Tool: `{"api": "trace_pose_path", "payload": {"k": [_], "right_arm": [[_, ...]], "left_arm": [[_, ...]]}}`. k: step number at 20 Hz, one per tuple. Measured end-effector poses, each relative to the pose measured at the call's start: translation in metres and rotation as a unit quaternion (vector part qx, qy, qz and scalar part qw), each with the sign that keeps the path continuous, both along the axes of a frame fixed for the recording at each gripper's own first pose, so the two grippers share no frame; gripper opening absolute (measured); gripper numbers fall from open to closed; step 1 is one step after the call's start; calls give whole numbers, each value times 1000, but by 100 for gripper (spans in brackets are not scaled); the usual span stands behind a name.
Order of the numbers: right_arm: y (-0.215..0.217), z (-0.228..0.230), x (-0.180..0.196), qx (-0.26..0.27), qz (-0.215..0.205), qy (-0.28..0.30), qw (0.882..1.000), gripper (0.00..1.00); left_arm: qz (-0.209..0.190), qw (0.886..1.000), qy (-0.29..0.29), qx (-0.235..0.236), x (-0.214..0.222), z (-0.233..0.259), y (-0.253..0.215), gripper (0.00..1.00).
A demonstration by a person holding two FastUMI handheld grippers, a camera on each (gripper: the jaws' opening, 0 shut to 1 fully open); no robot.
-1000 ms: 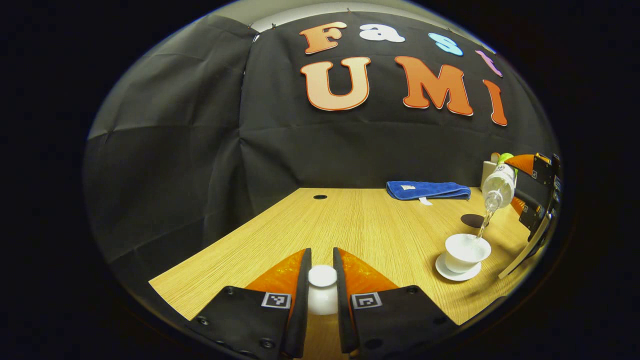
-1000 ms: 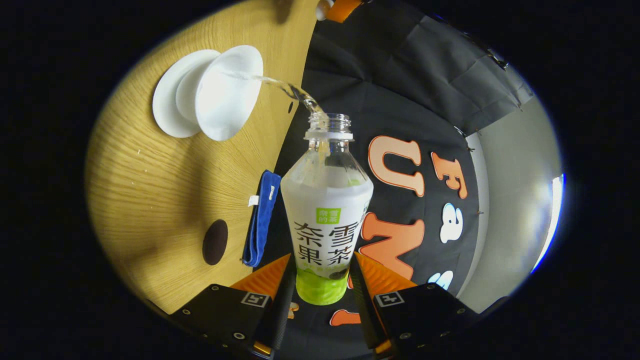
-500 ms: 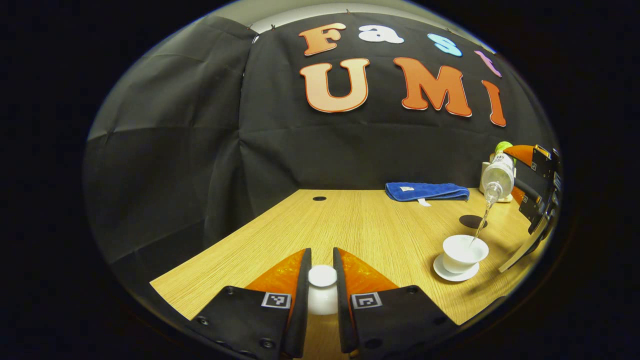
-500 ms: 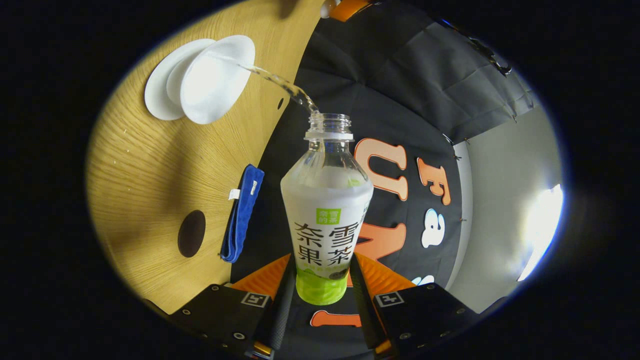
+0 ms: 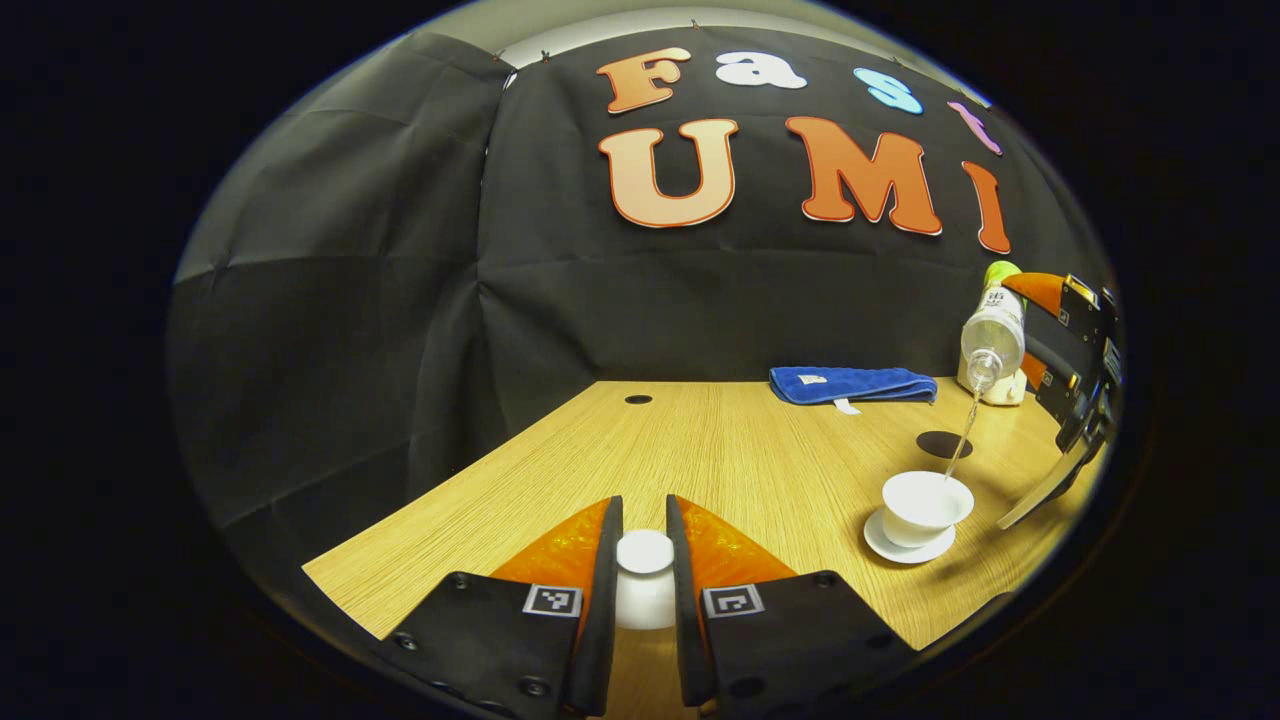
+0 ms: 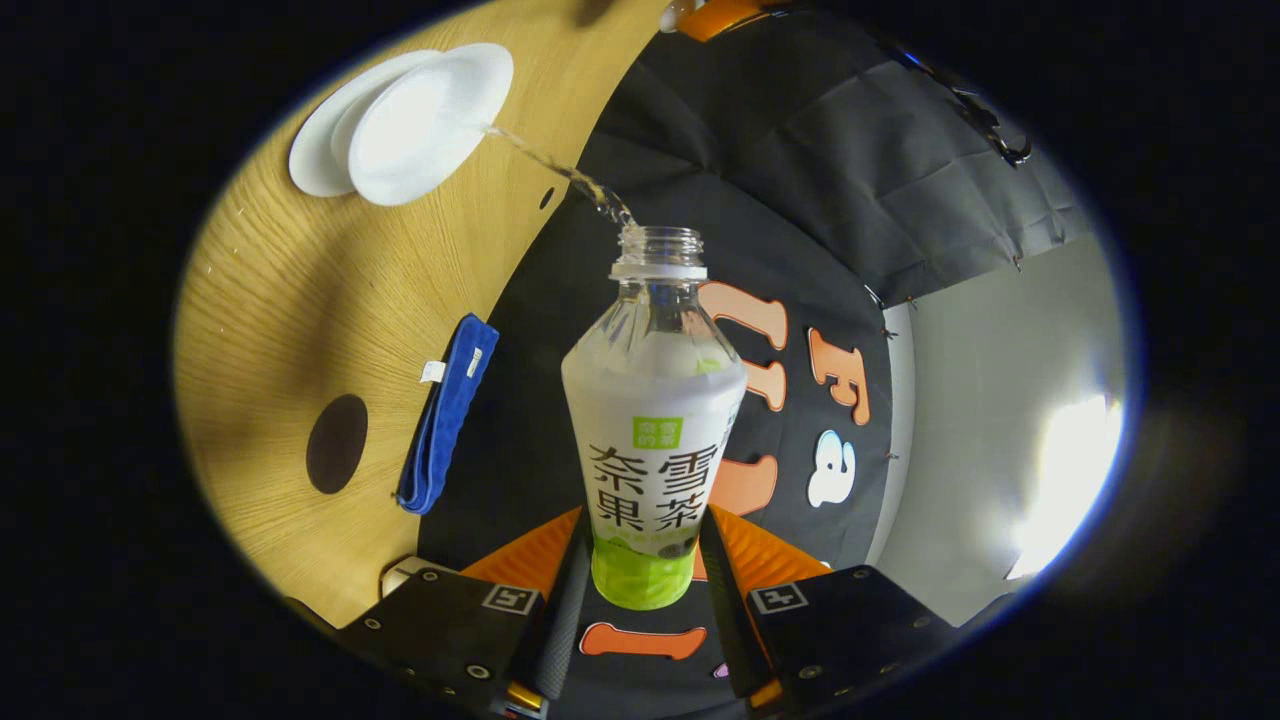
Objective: Open the teacup lid with one hand, grasp the water bottle and pour water into the teacup with the other hand; after pouring, place the water bottle on the coaster and then close the teacup lid.
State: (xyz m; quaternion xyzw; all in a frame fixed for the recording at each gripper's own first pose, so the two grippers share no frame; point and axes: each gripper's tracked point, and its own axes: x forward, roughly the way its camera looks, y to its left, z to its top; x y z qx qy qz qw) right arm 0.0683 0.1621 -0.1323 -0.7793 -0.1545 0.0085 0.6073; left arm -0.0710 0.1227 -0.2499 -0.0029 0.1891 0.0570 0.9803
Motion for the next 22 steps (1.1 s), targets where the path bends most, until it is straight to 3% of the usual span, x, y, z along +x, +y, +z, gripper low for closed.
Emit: {"api": "trace_pose_path", "payload": {"k": [7,22], "right_arm": [[7,9,2,-24,24,-19,999,62],[7,1,1,-47,34,-20,998,62]], "left_arm": [[-1,1000,4,-2,-3,-1,-2,29],[-8,1000,7,-3,-3,-3,-6,29]]}}
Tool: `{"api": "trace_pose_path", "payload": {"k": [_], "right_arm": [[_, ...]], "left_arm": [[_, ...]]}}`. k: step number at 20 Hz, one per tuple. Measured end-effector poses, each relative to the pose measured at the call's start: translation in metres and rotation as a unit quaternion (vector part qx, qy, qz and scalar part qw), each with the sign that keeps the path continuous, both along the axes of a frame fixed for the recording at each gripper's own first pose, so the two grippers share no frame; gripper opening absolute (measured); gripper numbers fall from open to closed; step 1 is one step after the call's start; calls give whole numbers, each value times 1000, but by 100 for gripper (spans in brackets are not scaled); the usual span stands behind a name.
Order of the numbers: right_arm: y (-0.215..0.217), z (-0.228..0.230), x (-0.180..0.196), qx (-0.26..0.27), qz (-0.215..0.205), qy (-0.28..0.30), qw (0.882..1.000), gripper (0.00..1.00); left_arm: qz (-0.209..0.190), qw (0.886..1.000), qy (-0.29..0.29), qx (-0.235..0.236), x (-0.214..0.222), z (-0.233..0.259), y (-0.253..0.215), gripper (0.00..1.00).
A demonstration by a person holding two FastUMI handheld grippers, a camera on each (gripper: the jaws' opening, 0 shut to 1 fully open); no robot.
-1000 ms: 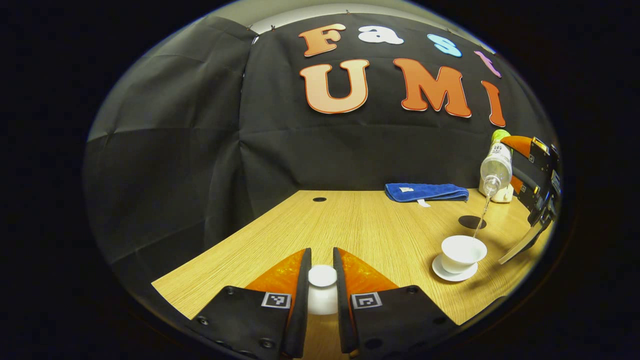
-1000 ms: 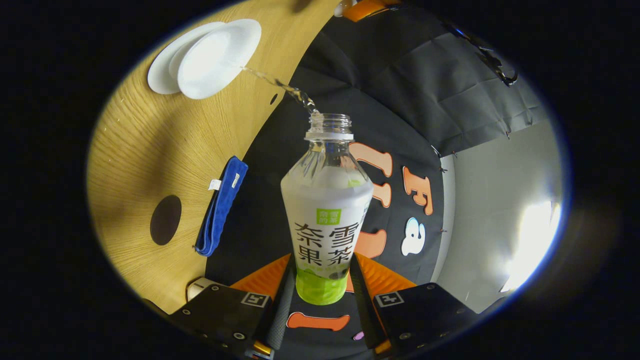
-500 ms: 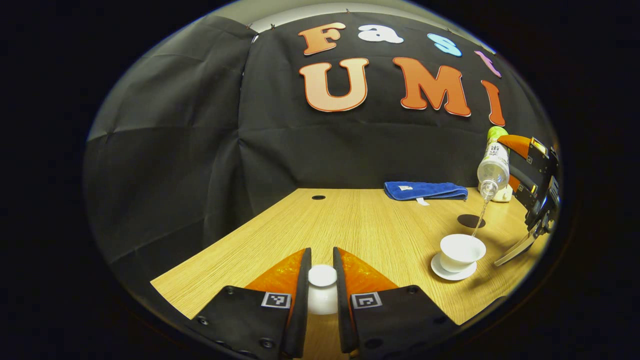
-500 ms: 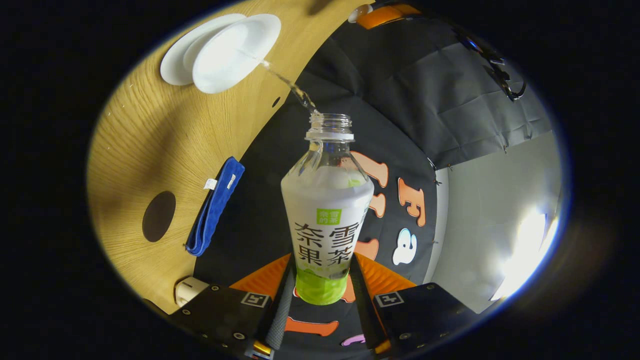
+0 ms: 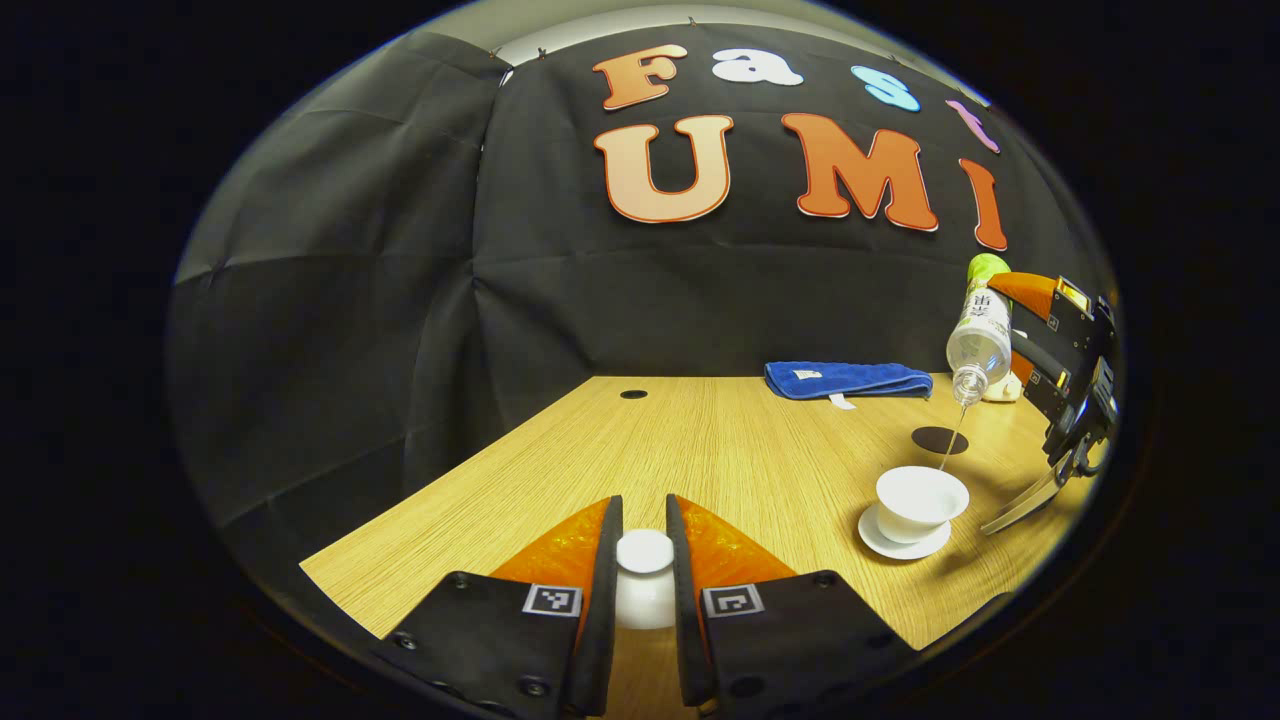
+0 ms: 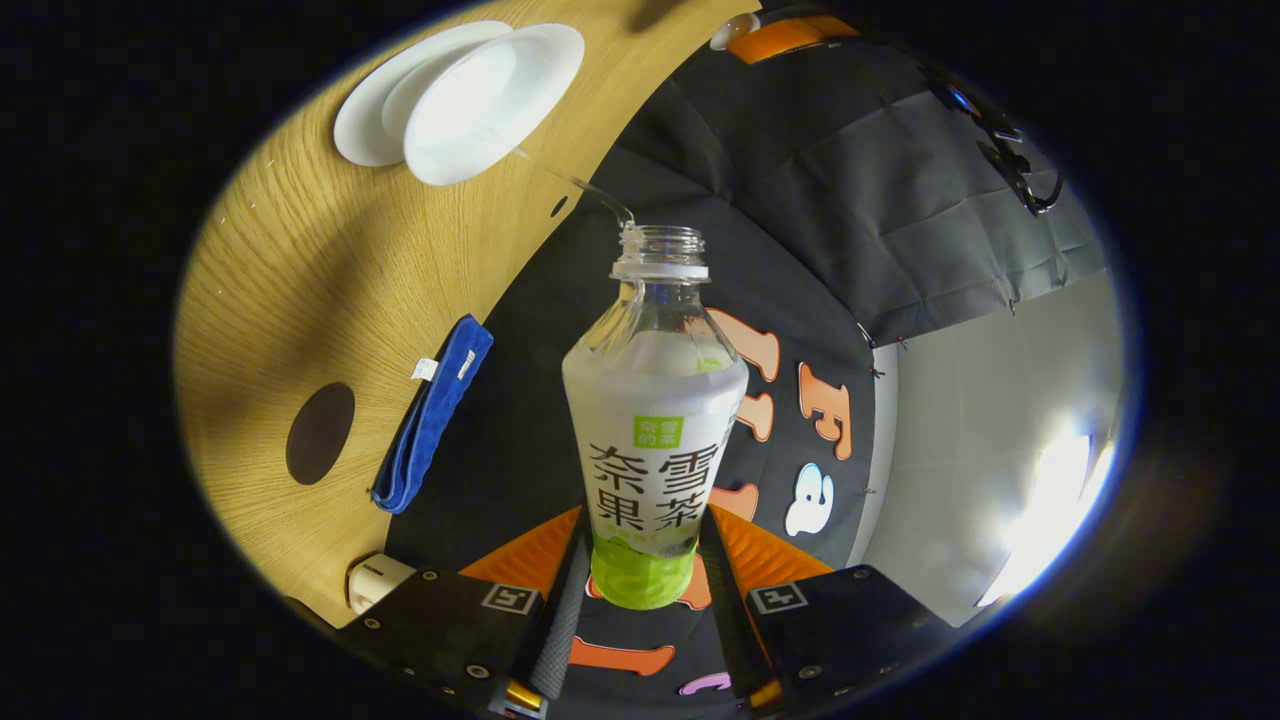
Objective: Open the teacup lid with one hand, grasp the water bottle and pour water into the teacup with the other hand; after pouring, place the water bottle on the coaster and then close the teacup lid.
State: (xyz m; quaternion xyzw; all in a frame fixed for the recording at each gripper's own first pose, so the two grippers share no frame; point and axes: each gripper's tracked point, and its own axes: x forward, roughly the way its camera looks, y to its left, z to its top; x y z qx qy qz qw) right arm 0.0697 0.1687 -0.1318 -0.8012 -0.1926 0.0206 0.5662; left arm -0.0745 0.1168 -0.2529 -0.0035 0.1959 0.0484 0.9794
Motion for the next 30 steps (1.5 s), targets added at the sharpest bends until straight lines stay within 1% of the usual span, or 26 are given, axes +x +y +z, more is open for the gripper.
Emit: {"api": "trace_pose_path", "payload": {"k": [1,2,6,7,8,9,10,11,12,13,15,16,17,20,23,26,27,28,30], "right_arm": [[0,0,0,-1,3,1,1000,65],[0,1,-1,-1,5,2,1000,62],[5,-4,-10,-6,25,-3,1000,62],[6,-9,-12,-10,28,4,1000,62],[9,-13,-13,-18,31,16,999,62],[13,-18,-13,-27,33,18,999,62],[18,-21,-18,-36,37,18,998,62],[18,-26,-18,-41,41,18,998,65],[19,-29,-20,-40,46,21,998,59],[22,-29,-22,-39,51,21,998,62],[23,-28,-27,-38,58,17,997,62],[25,-29,-27,-39,60,16,997,65],[28,-28,-29,-42,64,14,997,62],[31,-29,-30,-44,66,14,997,62],[25,-22,-24,-27,59,26,998,62],[18,-34,-19,16,42,64,997,62],[16,-38,-19,34,38,82,995,62],[14,-43,-18,56,32,98,993,62],[11,-55,-19,101,26,137,985,63]], "left_arm": [[-1,1000,-1,0,0,1,-1,30],[-3,1000,-1,-1,1,1,-3,30],[-5,1000,-3,-1,2,4,-6,30],[-6,1000,-3,-1,3,4,-7,30],[-7,1000,-3,-1,4,4,-8,29],[-8,1000,-2,-1,3,4,-9,30],[-9,1000,-3,-1,3,5,-10,28],[-9,1000,-2,0,2,5,-10,30],[-9,1000,-2,0,2,4,-10,30],[-9,1000,-1,0,2,4,-10,30],[-9,1000,-1,1,2,5,-11,30],[-9,1000,-1,1,2,7,-11,30],[-11,1000,-2,1,2,7,-12,31],[-10,1000,-5,4,0,10,-13,30],[-11,1000,-7,5,2,12,-13,30],[-13,1000,-10,3,4,14,-17,30],[-13,1000,-12,3,5,15,-18,30],[-15,1000,-13,3,4,17,-20,28],[-17,1000,-17,3,6,20,-23,30]]}}
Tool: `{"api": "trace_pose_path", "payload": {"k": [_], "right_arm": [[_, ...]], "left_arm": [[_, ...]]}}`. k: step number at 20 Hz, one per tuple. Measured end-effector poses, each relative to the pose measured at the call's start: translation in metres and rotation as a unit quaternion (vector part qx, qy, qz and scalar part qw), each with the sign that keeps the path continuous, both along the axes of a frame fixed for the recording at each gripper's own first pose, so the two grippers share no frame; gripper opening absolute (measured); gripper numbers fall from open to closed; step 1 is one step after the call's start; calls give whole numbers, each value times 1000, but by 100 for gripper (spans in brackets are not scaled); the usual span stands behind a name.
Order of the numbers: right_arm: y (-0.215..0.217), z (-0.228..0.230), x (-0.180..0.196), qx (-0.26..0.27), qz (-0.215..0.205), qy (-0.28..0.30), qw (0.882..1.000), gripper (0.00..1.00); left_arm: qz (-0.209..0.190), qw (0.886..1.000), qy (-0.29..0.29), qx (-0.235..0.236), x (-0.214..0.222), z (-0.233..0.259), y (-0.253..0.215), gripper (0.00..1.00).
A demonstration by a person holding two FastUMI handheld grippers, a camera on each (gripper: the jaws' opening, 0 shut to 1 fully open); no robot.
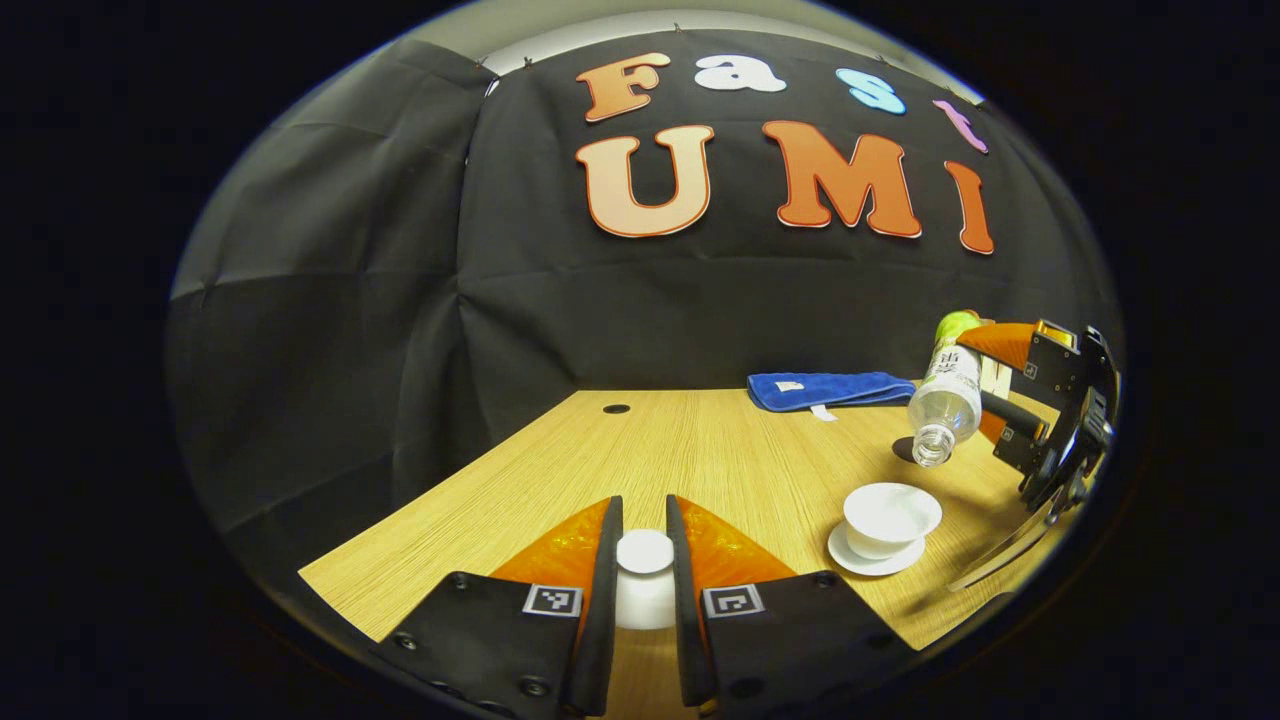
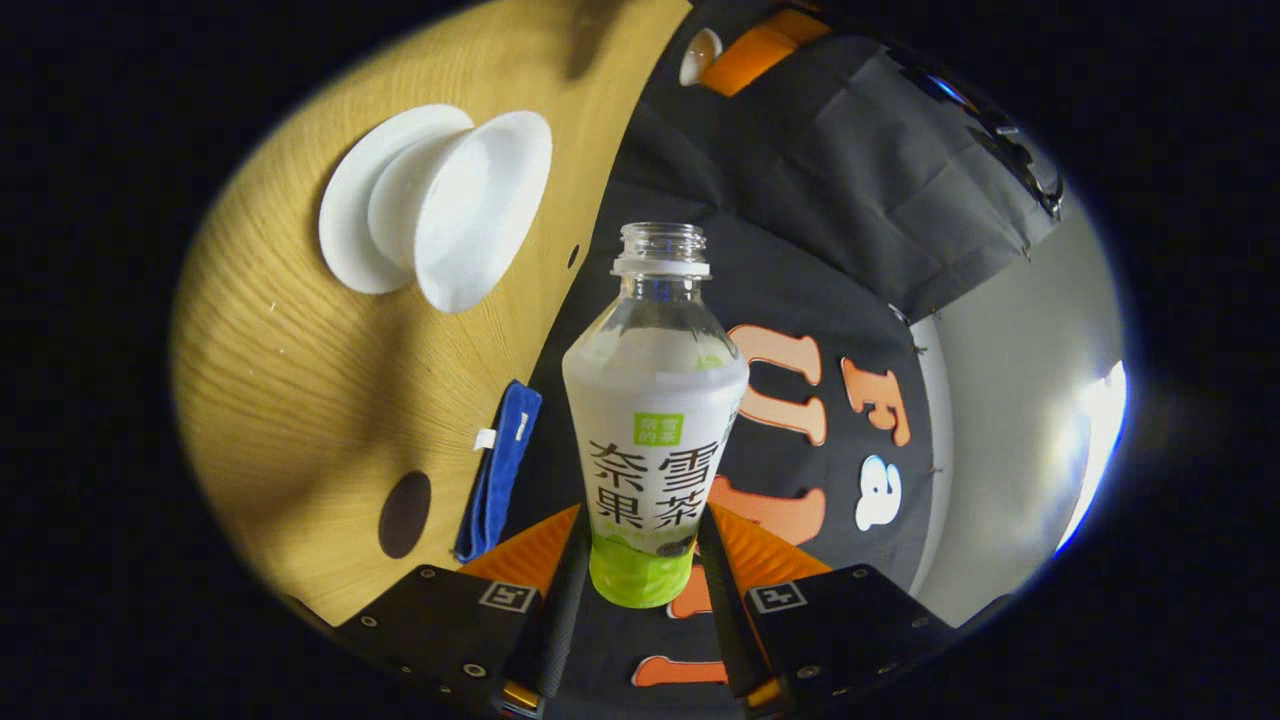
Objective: Open the teacup lid with one hand, grasp the water bottle and pour water into the teacup with the other hand; after pouring, place the water bottle on the coaster and then close the teacup lid.
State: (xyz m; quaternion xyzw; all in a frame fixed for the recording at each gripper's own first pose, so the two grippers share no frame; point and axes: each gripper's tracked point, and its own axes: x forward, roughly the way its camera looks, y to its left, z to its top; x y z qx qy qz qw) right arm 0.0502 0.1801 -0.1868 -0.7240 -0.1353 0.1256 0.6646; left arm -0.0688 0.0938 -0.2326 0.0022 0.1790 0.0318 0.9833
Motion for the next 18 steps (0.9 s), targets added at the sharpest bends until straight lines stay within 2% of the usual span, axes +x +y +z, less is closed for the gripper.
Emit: {"api": "trace_pose_path", "payload": {"k": [4,9,13,15,18], "right_arm": [[0,-13,-8,107,-17,93,990,63],[0,-3,2,214,-33,155,964,65],[-15,1,16,302,-53,195,932,63],[-24,1,19,341,-64,211,914,63],[-37,0,30,409,-79,235,878,63]], "left_arm": [[-10,1000,-10,-4,4,10,-10,30],[-24,999,-22,-7,13,22,-30,30],[-37,999,-29,-9,21,30,-49,28],[-45,998,-33,-13,24,33,-60,30],[-57,997,-38,-23,31,38,-78,29]]}}
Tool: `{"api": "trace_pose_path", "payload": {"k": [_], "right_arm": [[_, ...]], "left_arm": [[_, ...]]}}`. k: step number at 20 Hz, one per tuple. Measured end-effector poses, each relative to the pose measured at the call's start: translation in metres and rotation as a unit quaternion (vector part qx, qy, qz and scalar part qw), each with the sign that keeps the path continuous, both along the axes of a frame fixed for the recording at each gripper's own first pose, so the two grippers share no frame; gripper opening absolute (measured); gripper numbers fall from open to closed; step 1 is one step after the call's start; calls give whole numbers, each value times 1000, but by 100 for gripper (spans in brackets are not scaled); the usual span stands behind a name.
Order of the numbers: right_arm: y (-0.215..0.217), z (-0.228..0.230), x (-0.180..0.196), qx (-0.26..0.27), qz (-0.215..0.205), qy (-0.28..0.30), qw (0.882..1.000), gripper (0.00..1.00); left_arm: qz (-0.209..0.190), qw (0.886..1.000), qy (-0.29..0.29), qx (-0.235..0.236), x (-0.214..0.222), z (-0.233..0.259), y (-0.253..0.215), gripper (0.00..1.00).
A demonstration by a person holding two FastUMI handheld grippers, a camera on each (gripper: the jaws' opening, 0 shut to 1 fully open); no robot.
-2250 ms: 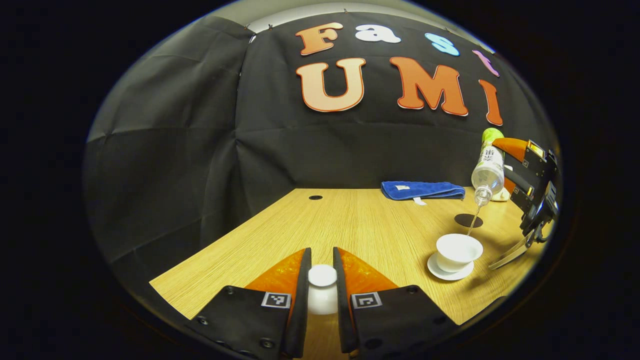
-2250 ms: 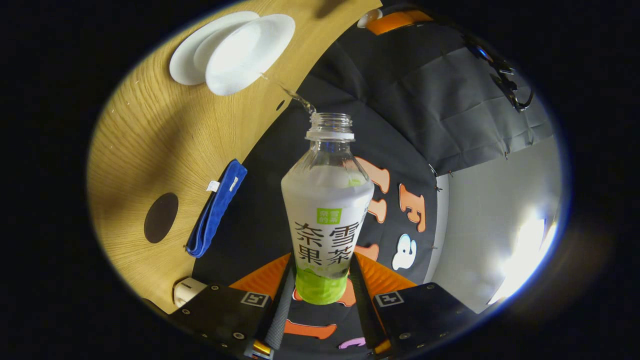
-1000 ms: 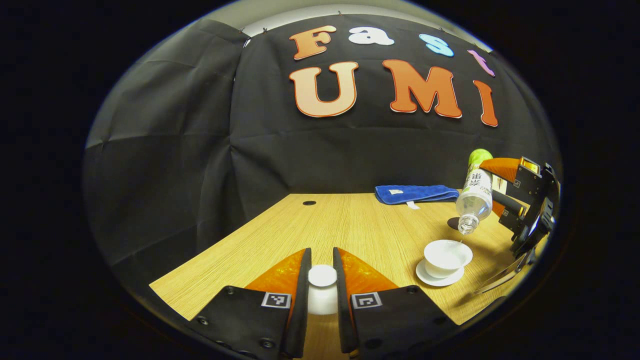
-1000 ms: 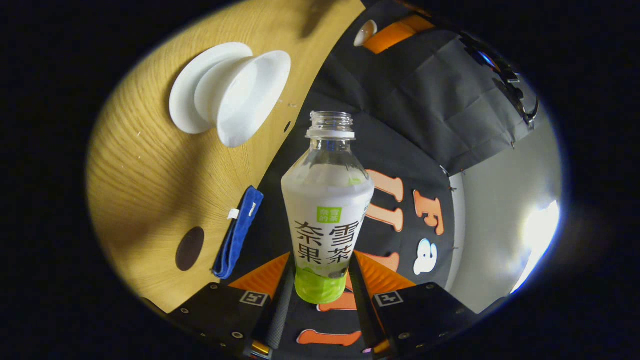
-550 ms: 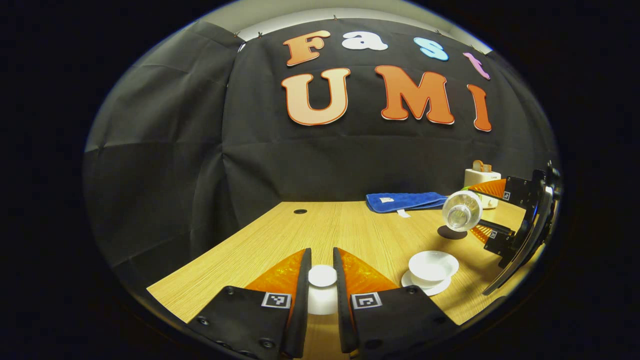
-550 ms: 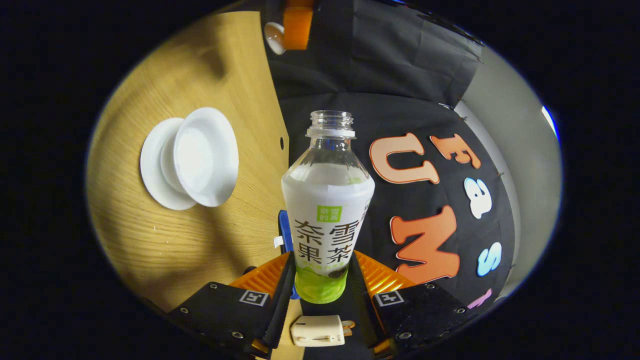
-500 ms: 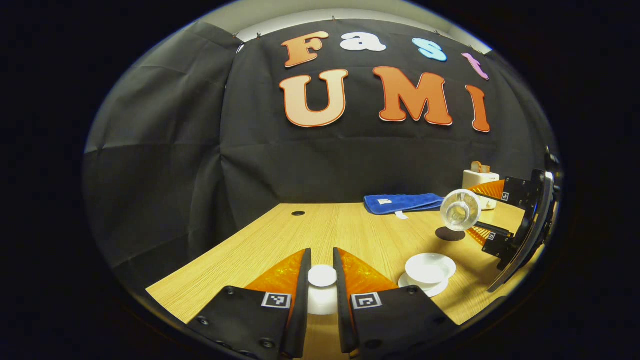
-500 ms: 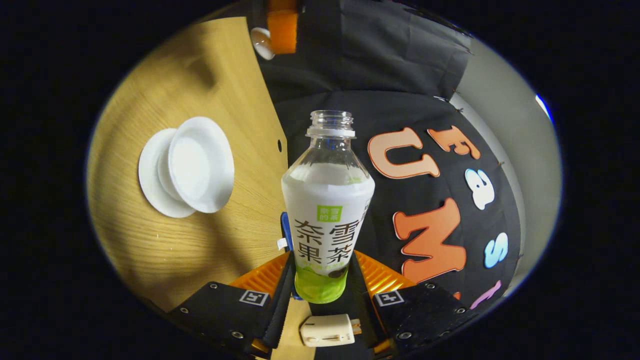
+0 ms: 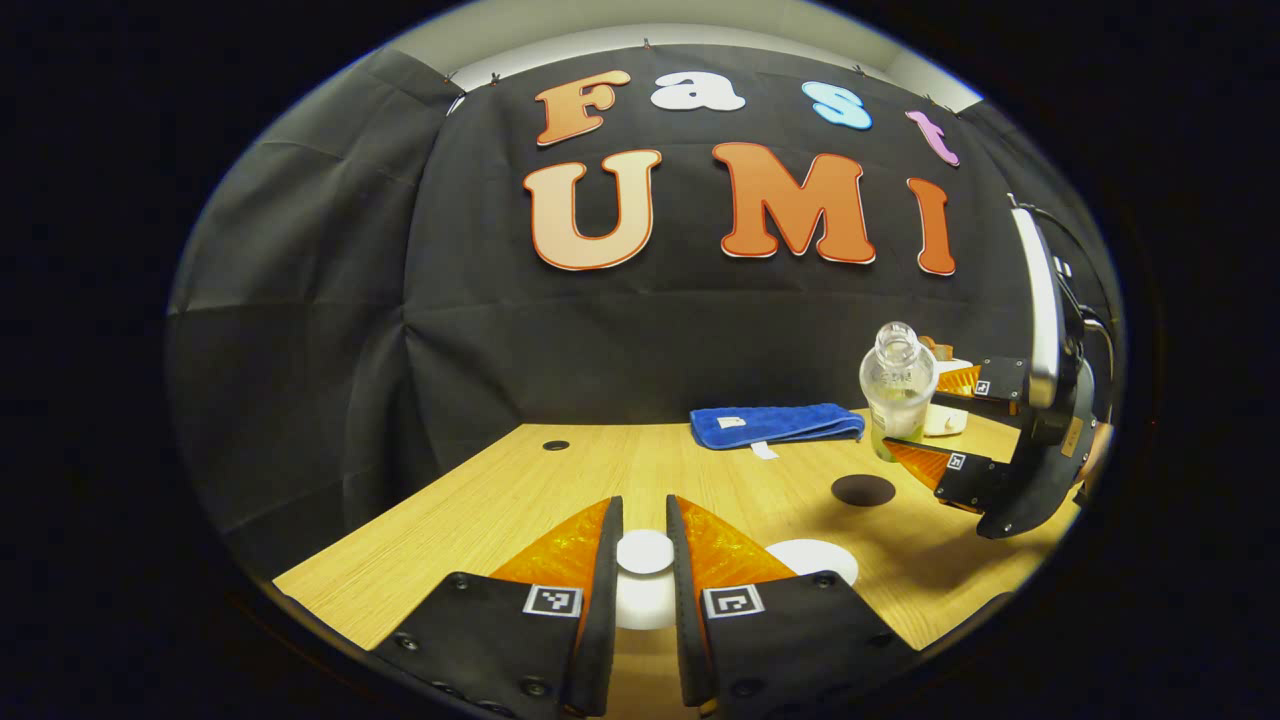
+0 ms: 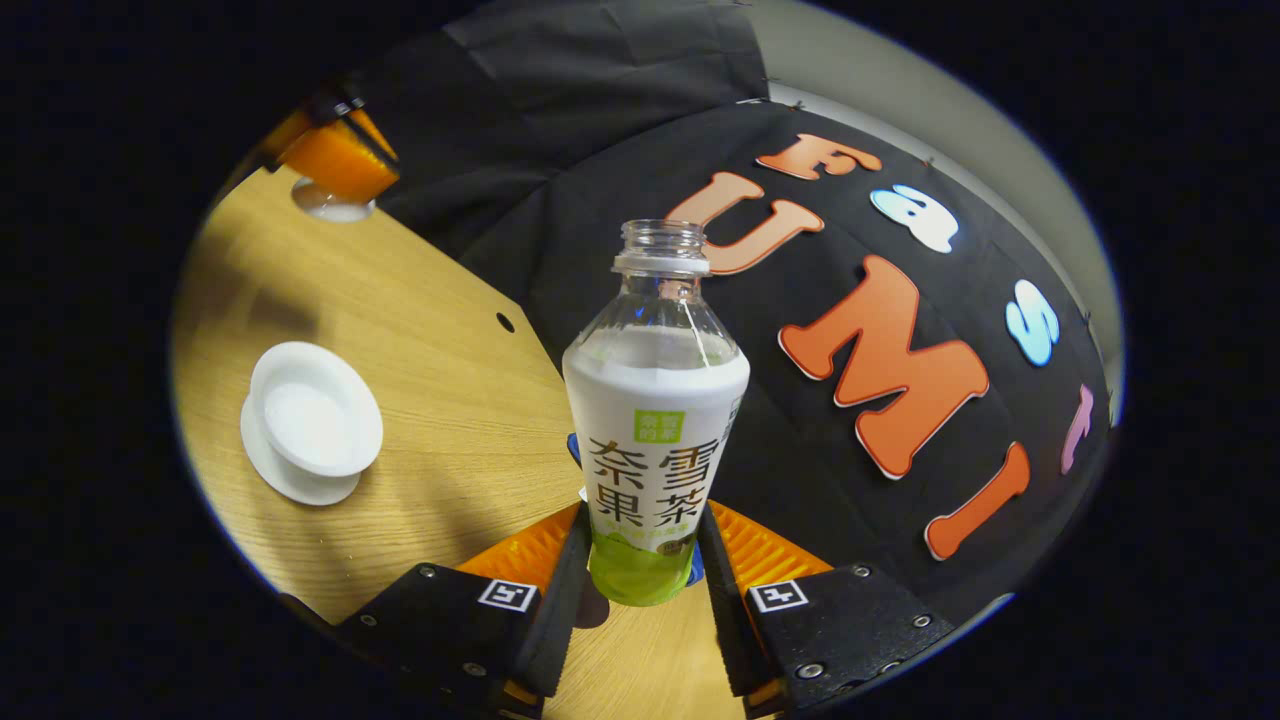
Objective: Open the teacup lid with one hand, grasp the water bottle and pour water into the teacup with the other hand; after pouring, place the water bottle on the coaster and then close the teacup lid.
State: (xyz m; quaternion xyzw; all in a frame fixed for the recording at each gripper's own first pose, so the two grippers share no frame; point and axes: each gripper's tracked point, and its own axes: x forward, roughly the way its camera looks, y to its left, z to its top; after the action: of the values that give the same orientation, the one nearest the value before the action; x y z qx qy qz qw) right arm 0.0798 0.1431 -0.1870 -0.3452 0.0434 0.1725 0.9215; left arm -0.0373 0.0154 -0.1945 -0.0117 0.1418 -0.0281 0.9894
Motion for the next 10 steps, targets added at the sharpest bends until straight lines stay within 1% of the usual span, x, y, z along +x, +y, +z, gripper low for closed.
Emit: {"api": "trace_pose_path", "payload": {"k": [2,4,5,7,8,10], "right_arm": [[-9,0,9,53,-12,21,998,63],[-16,3,16,106,-26,41,993,63],[-19,5,20,135,-31,51,989,63],[-28,7,25,186,-43,69,979,63],[-32,9,28,208,-48,76,974,63],[-37,8,37,243,-54,90,964,63]], "left_arm": [[-6,1000,-2,-2,3,3,-10,30],[-12,1000,-5,-1,6,6,-19,29],[-16,1000,-7,-3,8,8,-23,30],[-20,1000,-10,-6,9,11,-30,30],[-22,1000,-12,-9,11,14,-34,29],[-27,999,-18,-17,14,18,-42,30]]}}
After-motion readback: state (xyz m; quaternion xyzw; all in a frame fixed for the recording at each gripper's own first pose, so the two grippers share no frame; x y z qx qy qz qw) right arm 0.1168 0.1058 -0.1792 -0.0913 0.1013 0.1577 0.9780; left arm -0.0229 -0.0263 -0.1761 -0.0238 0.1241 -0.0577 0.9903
